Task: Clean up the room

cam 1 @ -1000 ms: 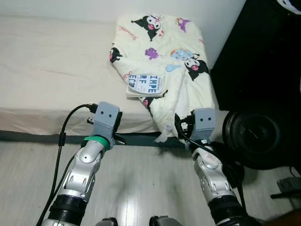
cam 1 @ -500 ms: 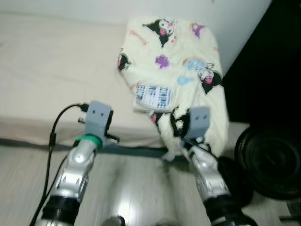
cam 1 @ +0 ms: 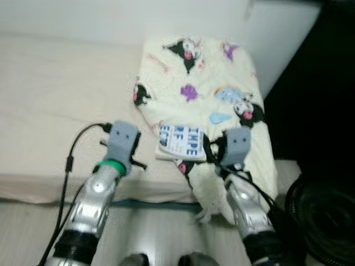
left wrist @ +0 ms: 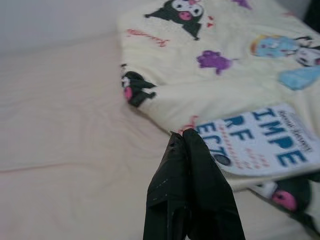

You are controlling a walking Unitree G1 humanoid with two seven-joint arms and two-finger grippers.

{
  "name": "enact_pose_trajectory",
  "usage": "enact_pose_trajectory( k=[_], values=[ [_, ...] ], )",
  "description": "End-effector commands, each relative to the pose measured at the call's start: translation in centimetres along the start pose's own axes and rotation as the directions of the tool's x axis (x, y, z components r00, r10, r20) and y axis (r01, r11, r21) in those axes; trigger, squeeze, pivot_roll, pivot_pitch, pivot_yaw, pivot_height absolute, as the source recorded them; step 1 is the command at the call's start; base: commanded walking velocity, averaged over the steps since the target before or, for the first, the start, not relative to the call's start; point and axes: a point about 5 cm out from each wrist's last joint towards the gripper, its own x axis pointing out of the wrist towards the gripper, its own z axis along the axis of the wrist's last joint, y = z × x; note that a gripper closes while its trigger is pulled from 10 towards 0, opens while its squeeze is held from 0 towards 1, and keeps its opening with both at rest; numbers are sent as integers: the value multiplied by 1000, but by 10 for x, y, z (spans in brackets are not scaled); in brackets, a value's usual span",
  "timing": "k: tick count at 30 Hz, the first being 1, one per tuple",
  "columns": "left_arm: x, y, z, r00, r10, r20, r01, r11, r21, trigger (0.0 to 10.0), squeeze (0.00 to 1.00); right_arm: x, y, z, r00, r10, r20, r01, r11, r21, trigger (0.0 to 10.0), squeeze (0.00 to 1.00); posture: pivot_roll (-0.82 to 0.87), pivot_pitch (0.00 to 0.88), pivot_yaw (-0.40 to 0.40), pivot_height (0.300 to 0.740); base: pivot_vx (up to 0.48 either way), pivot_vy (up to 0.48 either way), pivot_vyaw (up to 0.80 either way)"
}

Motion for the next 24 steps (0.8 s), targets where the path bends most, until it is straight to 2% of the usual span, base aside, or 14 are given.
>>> enact_pose_trajectory(
  k=[1, 7, 14, 15, 16, 17, 18, 19, 20, 24],
  values=[
    [-2, -4, -8, 1000, -12, -26, 12, 1000, 8, 10000, 0, -3, -5, -5, 1000, -16, -21, 16, 1000, -1, 10000, 0, 7, 89, 43, 726, 368, 0, 0],
    [-6, -3, -22, 997, -14, -70, 16, 999, 28, 10000, 0, -5, -12, -10, 998, -40, -40, 39, 999, -12, 10000, 0, 6, 86, 42, 726, 335, 0, 0],
    [-7, -4, -26, 996, -21, -83, 24, 999, 44, 10000, 0, -6, -15, -12, 998, -52, -47, 51, 999, -14, 10000, 0, 2, 85, 42, 726, 219, 0, 0],
    [-11, -8, -29, 994, -87, -63, 96, 983, 157, 10000, 0, -9, -20, -16, 995, -79, -66, 80, 997, 11, 10000, 0, 0, 83, 41, 726, 0, 0, 0],
    [-15, -11, -31, 988, -144, -55, 153, 959, 238, 10000, 0, -10, -23, -19, 992, -98, -80, 101, 994, 30, 10000, 0, -1, 84, 43, 726, 0, 0, 0],
    [-18, -14, -33, 980, -193, -49, 199, 924, 326, 10000, 0, -12, -26, -22, 988, -123, -96, 127, 991, 35, 10000, 0, -1, 84, 43, 726, 0, 0, 0],
    [-18, -14, -33, 980, -193, -49, 199, 924, 326, 10000, 0, -12, -26, -22, 988, -123, -96, 127, 991, 35, 10000, 0, -1, 84, 43, 726, 0, 0, 0],
    [-21, -15, -34, 973, -226, -44, 225, 899, 375, 10000, 0, -13, -29, -25, 984, -143, -106, 147, 989, 28, 10000, 0, 0, 85, 46, 726, 0, 0, 0],
    [-22, -15, -35, 971, -234, -44, 232, 892, 388, 10000, 0, -14, -30, -26, 981, -158, -114, 161, 987, 14, 10000, 0, 0, 85, 46, 726, 0, 0, 0],
    [-22, -15, -35, 970, -237, -43, 235, 890, 391, 10000, 0, -14, -31, -27, 978, -170, -119, 172, 985, 7, 10000, 0, 0, 85, 46, 721, 0, 0, 0]
  ],
)
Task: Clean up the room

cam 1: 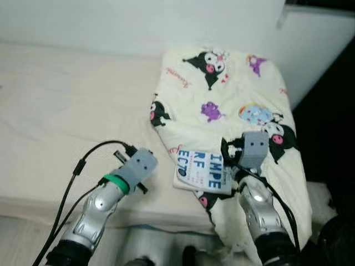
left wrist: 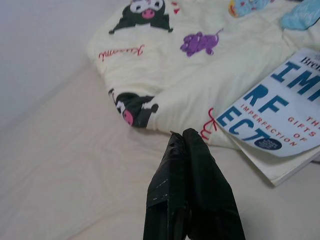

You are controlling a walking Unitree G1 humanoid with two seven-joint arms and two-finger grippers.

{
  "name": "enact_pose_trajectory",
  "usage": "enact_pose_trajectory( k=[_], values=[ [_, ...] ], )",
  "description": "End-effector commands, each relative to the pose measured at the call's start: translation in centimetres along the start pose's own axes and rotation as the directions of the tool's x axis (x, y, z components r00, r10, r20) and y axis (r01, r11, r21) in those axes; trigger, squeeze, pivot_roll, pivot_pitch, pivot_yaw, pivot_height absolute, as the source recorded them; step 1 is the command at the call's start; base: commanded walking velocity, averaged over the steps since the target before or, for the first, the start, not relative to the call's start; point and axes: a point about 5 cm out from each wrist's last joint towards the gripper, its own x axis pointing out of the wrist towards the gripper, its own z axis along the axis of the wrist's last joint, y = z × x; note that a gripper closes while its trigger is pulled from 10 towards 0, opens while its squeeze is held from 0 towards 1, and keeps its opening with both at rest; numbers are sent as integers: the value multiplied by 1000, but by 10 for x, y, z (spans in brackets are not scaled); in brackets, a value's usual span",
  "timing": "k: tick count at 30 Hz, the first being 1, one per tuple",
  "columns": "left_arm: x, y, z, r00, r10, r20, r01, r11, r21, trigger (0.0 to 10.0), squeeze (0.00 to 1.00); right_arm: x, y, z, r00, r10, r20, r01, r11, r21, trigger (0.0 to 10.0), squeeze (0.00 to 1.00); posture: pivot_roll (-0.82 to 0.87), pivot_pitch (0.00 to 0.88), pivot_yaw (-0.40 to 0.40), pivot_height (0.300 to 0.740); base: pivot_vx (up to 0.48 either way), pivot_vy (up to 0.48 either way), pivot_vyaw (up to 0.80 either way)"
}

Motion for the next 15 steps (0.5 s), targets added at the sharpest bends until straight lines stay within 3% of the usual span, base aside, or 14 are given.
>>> enact_pose_trajectory(
  k=[1, 5, 15],
  values=[
    [-4, -6, -9, 999, -28, -32, 29, 1000, 9, 10000, 0, -3, -2, -8, 999, -9, -36, 9, 1000, -9, 10000, 0, 0, 85, 46, 721, 0, 0, 0],
    [-4, -6, -9, 999, -28, -32, 29, 1000, 9, 10000, 0, -3, -2, -8, 999, -9, -36, 9, 1000, -9, 10000, 0, 0, 85, 46, 721, 0, 0, 0],
    [3, -3, 3, 1000, 10, -4, -10, 996, -87, 10000, 0, -7, -2, -10, 999, -13, -30, 13, 1000, 8, 10000, 0, -6, 96, 55, 681, 0, 0, 0]
  ],
)
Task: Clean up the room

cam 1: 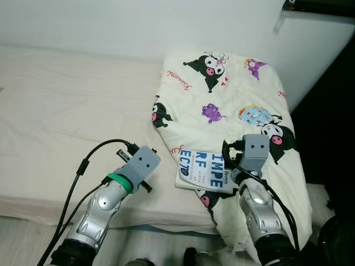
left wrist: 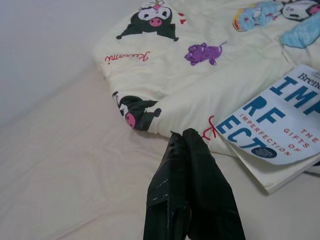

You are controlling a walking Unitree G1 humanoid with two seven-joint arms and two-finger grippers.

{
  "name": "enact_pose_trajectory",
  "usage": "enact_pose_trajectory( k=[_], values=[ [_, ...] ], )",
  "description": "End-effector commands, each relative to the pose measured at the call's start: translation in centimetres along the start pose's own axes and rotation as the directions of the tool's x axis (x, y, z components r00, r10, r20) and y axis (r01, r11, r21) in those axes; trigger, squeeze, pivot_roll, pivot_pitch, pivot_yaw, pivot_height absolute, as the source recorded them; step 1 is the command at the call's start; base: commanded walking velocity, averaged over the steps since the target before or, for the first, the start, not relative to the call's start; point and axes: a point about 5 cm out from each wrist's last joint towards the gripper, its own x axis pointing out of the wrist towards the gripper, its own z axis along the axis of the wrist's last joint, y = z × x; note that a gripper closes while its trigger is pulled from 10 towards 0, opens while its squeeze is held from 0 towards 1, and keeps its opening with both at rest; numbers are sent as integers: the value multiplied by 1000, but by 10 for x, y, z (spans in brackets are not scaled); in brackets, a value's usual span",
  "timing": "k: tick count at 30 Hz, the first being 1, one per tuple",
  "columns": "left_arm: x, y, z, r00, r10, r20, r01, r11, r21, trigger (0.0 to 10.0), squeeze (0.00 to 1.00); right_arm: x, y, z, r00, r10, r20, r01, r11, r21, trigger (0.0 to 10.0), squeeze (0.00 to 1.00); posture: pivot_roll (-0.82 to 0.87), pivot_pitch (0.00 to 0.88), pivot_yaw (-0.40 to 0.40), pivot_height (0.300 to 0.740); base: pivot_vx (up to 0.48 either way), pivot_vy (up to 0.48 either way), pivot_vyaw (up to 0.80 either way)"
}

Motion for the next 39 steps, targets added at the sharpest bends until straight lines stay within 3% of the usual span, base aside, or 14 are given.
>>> enact_pose_trajectory(
  k=[1, 24, 26, 27, 28, 31, 32, 34, 35, 36, 38, 39],
  values=[
    [-2, -2, -3, 1000, -6, -16, 5, 1000, -16, 10000, 0, -5, -3, -7, 1000, -10, -22, 10, 1000, 5, 10000, 0, -6, 96, 55, 681, 0, 0, 0],
    [5, -6, 3, 1000, -13, 21, 13, 1000, -19, 10000, 0, -6, -2, -11, 999, -11, -39, 13, 999, 50, 10000, 0, -8, 88, 61, 606, 0, 0, 0],
    [5, -7, 4, 1000, -16, 23, 16, 1000, -19, 10000, 0, -6, -1, -12, 998, 1, -66, 13, 979, 206, 10000, 0, -9, 85, 62, 606, 0, 0, 0],
    [5, -7, 4, 1000, -16, 23, 16, 1000, -19, 10000, 0, -6, -1, -12, 998, 1, -66, 13, 979, 206, 10000, 0, -9, 85, 62, 606, 0, 0, 0],
    [5, -7, 4, 1000, -16, 24, 17, 1000, -19, 10000, 0, -7, 0, -12, 997, 13, -82, 11, 959, 285, 10000, 0, -9, 85, 62, 606, 0, 0, 0],
    [5, -8, 4, 1000, -17, 25, 17, 1000, -19, 10000, 0, -8, 0, -13, 995, 23, -92, 12, 933, 359, 10000, 0, -9, 84, 62, 606, 0, 0, 0],
    [5, -7, 4, 1000, -17, 25, 18, 1000, -18, 10000, 0, -9, 0, -14, 994, 37, -106, 14, 897, 441, 10000, 0, -9, 85, 61, 606, 0, 0, 0],
    [5, -7, 4, 1000, -17, 25, 18, 1000, -18, 10000, 0, -9, 0, -14, 994, 37, -106, 14, 897, 441, 10000, 0, -9, 85, 61, 606, 0, 0, 0],
    [5, -7, 4, 999, -19, 26, 19, 1000, -17, 10000, 0, -15, 6, -20, 982, 132, -136, -24, 799, 601, 10000, 0, -11, 89, 66, 606, 0, 0, 0],
    [5, -7, 4, 999, -19, 26, 19, 1000, -17, 10000, 0, -15, 6, -20, 982, 132, -136, -24, 799, 601, 10000, 0, -11, 89, 66, 606, 0, 0, 0],
    [5, -7, 4, 999, -21, 27, 21, 1000, -16, 10000, 0, -19, 11, -25, 969, 188, -161, -31, 739, 673, 10000, 0, -10, 92, 67, 606, 0, 0, 0],
    [5, -7, 4, 999, -21, 27, 21, 1000, -16, 10000, 0, -19, 11, -25, 969, 188, -161, -31, 739, 673, 10000, 0, -10, 92, 67, 606, 0, 0, 0]
  ],
)
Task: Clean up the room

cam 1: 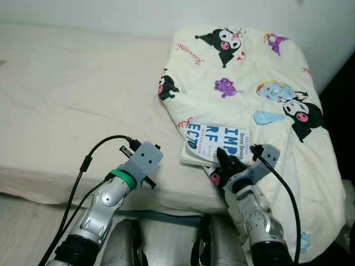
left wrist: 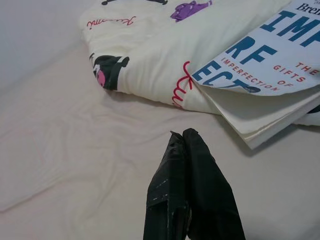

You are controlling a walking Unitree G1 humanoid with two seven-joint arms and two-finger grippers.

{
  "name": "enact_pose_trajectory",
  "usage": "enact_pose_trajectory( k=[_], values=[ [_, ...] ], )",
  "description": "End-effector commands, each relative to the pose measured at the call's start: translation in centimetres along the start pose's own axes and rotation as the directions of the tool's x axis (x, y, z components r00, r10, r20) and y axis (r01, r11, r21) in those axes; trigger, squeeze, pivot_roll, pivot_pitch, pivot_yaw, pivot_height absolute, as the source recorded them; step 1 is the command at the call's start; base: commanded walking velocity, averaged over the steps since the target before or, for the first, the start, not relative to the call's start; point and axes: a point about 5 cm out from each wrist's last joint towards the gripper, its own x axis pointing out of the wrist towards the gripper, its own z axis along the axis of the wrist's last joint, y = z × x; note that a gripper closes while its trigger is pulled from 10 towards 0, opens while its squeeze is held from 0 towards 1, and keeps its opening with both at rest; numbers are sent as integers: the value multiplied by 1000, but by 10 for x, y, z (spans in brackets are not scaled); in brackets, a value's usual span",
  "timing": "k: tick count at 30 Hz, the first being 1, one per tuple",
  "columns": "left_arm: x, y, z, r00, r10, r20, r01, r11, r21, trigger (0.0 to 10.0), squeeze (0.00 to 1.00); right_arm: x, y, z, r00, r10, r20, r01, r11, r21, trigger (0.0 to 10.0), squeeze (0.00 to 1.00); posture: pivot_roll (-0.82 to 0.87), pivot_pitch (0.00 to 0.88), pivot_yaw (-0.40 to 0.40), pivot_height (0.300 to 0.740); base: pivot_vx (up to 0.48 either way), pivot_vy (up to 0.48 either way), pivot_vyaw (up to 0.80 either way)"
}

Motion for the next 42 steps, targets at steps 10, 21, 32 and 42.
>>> enact_pose_trajectory(
  k=[10, 21, 32, 42],
  values=[
    [-3, -3, -5, 1000, -18, -19, 19, 1000, 8, 10000, 0, -8, -24, -10, 981, -193, -32, 196, 972, 133, 10000, 0, -17, 100, 67, 606, 0, 0, 0],
    [-3, -2, -6, 999, -25, -20, 26, 1000, 12, 10000, 0, -22, -49, -18, 944, -321, -81, 331, 912, 241, 10000, 0, -12, 107, 76, 606, 0, 0, 0],
    [-5, 0, -6, 999, -33, -24, 33, 999, 19, 10000, 0, -21, -47, -18, 954, -289, -77, 299, 922, 248, 10000, 0, -3, 108, 96, 606, 0, 0, 0],
    [-4, 2, -1, 999, -46, -15, 46, 999, 29, 10000, 0, 5, -39, 4, 990, -131, 46, 119, 970, 214, 10000, 0, 27, 120, 136, 606, 0, 0, 0]
  ],
)
